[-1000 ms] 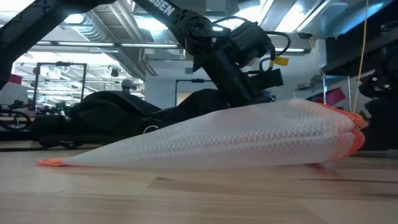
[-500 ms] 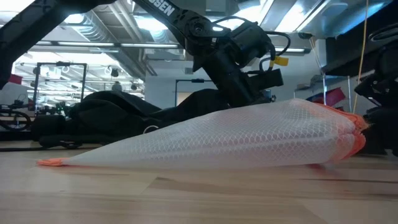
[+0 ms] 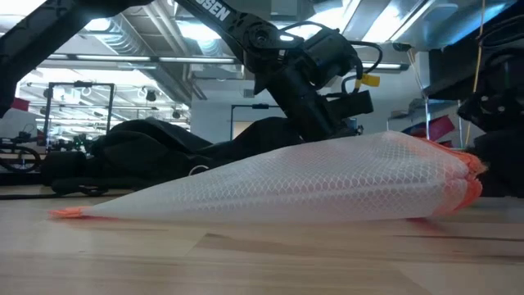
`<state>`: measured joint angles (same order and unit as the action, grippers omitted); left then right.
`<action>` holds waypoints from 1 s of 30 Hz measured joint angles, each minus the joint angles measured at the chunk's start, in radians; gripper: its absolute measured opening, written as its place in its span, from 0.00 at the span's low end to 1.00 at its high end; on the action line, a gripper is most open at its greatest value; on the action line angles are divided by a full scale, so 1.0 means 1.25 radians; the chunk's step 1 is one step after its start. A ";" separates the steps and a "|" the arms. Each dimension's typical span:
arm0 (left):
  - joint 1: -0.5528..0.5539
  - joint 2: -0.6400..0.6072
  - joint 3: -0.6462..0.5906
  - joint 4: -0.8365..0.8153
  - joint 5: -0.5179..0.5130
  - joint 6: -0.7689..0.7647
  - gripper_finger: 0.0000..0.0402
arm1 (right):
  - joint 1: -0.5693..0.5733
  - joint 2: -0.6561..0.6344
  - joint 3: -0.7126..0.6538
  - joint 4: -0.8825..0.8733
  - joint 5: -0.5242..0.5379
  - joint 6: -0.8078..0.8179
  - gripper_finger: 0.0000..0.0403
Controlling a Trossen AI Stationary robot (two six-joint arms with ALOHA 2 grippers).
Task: Unpack backpack
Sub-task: Close the zipper pouch
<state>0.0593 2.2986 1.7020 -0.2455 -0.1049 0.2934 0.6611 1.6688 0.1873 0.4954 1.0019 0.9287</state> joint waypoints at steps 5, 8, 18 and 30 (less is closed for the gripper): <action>0.000 0.000 0.000 0.000 0.000 -0.001 0.00 | -0.085 0.000 0.003 -0.017 -0.032 -0.005 0.49; 0.000 0.000 0.000 -0.001 0.000 -0.003 0.00 | -0.119 -0.002 0.003 0.003 -0.065 -0.033 0.49; 0.000 0.000 0.000 -0.001 0.000 -0.001 0.00 | -0.132 -0.002 0.004 0.045 -0.119 -0.101 0.38; 0.000 0.000 0.000 -0.005 -0.002 -0.005 0.00 | -0.131 -0.002 0.004 0.057 -0.164 -0.148 0.02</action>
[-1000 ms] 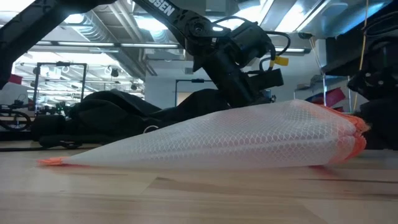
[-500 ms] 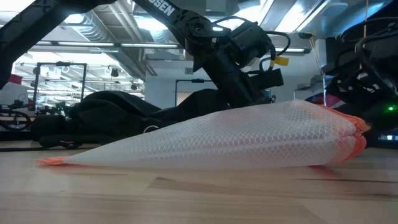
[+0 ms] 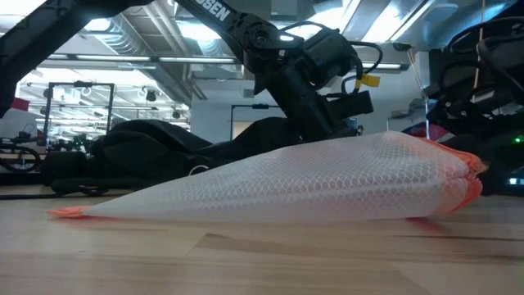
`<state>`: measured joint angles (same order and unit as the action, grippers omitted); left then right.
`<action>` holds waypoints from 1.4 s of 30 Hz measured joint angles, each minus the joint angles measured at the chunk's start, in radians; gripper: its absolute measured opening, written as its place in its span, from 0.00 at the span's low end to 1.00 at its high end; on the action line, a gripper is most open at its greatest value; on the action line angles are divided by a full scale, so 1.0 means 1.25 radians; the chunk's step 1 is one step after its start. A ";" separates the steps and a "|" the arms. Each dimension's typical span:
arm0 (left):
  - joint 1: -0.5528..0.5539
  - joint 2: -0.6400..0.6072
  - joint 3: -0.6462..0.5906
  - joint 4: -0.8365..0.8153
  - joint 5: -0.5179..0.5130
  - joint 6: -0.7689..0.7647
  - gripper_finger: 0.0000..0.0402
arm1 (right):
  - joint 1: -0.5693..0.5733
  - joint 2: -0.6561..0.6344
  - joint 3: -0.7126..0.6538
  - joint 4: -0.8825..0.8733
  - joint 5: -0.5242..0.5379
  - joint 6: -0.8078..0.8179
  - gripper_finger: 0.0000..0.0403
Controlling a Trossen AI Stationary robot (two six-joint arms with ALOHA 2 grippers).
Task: Unpack backpack
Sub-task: Close the zipper pouch
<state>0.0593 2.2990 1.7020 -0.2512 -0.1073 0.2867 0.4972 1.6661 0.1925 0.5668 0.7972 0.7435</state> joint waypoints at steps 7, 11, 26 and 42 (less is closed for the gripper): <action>0.000 0.000 0.000 0.000 -0.003 -0.002 0.00 | -0.001 0.001 0.004 0.052 -0.043 -0.054 0.01; 0.001 0.000 0.000 -0.001 -0.004 -0.004 0.00 | -0.002 0.002 0.031 0.050 -0.092 -0.083 0.01; -0.003 0.001 0.000 -0.004 0.007 -0.005 0.00 | 0.000 0.002 0.172 -0.087 -0.291 -0.157 0.00; 0.000 0.001 0.000 -0.014 0.033 0.009 0.19 | 0.002 -0.003 0.174 -0.138 -0.225 -0.152 0.00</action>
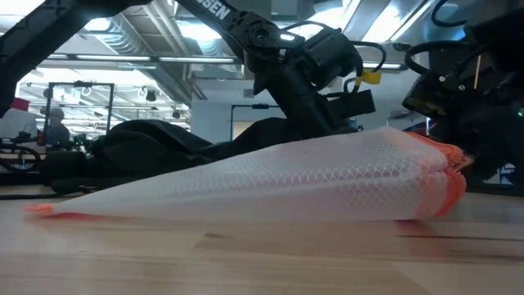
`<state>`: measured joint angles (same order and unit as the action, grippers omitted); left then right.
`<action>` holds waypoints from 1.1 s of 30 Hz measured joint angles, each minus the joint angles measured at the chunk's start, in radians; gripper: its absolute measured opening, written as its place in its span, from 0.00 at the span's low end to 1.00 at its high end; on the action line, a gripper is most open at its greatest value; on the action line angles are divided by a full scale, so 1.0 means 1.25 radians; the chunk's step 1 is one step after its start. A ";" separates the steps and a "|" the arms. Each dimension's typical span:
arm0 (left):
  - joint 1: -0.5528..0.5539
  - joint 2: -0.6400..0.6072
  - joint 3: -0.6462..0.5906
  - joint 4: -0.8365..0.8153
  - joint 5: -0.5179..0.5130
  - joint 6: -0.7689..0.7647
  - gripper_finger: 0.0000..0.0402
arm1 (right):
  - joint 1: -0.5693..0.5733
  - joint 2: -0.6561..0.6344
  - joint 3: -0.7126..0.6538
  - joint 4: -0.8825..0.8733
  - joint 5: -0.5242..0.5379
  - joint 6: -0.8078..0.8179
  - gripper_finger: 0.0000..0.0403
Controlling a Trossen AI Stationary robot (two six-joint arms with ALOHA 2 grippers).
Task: Unpack backpack
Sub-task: Close the zipper pouch
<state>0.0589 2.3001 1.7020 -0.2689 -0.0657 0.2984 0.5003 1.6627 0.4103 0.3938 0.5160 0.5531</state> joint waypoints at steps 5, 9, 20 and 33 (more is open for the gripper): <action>0.001 -0.003 0.000 -0.028 0.076 0.024 0.42 | 0.001 -0.007 0.000 -0.038 0.035 0.027 0.00; 0.000 -0.012 -0.001 -0.031 0.098 0.065 0.51 | 0.028 -0.037 -0.004 -0.108 0.104 0.073 0.00; 0.002 -0.039 -0.001 0.009 0.105 0.132 0.52 | 0.120 -0.135 -0.005 -0.135 0.249 0.127 0.00; 0.053 -0.049 0.000 -0.025 0.303 0.080 0.34 | 0.118 -0.135 0.004 -0.130 0.242 0.115 0.00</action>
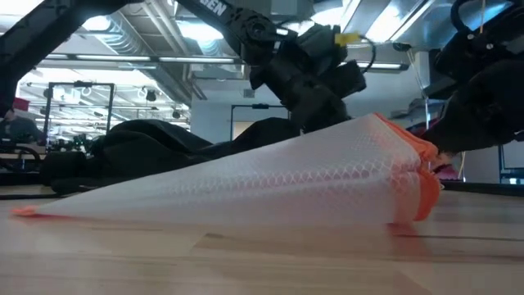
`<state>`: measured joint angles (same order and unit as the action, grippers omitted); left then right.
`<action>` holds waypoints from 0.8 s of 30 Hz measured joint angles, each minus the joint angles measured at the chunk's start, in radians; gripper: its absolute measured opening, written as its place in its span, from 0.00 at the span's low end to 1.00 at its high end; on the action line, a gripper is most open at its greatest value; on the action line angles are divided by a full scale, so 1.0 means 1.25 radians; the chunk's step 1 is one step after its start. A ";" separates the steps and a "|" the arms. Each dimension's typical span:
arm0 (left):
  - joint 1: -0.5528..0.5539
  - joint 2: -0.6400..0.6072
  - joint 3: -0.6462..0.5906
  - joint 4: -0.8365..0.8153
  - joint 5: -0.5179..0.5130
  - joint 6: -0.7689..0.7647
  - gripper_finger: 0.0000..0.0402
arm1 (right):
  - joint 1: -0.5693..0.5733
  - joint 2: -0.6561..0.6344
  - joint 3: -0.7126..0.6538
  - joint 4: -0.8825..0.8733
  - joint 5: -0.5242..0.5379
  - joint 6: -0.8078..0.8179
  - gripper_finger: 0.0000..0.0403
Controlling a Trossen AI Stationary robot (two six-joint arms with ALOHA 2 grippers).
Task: Unpack backpack
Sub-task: Close the zipper pouch
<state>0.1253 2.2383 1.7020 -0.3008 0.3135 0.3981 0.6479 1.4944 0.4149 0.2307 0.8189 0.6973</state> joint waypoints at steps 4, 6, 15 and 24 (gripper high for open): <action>0.045 0.000 0.000 -0.009 0.061 -0.066 0.35 | 0.000 0.000 0.049 0.001 -0.004 -0.101 0.00; 0.065 0.000 0.000 -0.018 0.097 -0.094 0.37 | -0.004 0.000 0.091 0.001 -0.001 -0.172 0.00; 0.077 0.000 0.000 -0.050 0.344 -0.100 0.49 | -0.007 -0.001 0.229 -0.171 0.009 -0.272 0.00; 0.040 0.000 0.000 -0.048 0.289 -0.016 0.58 | -0.005 -0.001 0.234 -0.174 0.006 -0.264 0.00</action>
<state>0.1748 2.2387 1.7020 -0.3612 0.6750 0.3785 0.6411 1.4937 0.7074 0.0133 0.8268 0.3676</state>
